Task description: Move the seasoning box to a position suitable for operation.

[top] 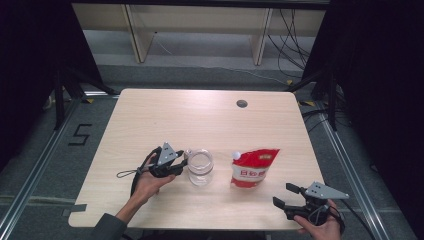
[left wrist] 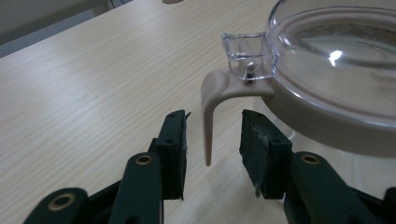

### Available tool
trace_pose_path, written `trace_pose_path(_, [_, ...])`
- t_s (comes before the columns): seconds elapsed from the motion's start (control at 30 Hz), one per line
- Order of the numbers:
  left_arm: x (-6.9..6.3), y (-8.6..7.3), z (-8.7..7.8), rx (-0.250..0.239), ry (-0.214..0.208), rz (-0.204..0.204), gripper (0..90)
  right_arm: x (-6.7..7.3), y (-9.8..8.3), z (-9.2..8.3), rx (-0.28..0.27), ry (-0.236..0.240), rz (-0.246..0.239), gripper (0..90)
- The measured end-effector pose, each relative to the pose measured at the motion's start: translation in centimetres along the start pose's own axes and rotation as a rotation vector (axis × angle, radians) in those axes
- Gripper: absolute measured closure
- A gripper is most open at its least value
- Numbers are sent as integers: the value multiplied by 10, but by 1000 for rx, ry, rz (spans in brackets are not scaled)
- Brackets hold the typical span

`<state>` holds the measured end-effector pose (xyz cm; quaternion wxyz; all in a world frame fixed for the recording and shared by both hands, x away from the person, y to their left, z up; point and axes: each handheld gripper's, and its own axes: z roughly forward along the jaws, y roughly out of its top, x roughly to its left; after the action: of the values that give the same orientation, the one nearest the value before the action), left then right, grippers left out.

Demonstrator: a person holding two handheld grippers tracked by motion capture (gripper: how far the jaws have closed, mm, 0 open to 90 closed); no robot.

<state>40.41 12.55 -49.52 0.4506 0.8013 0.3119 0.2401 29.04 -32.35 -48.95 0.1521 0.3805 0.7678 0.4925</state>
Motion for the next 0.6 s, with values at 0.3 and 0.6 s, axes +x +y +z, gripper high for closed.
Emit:
trace_pose_path(0.3, [5,1,6,-21,-25,8,836,1,0,1,4,14,23,241])
trace_pose_path(0.6, [3,0,2,-15,-34,-33,845,-1,0,0,1,1,0,241])
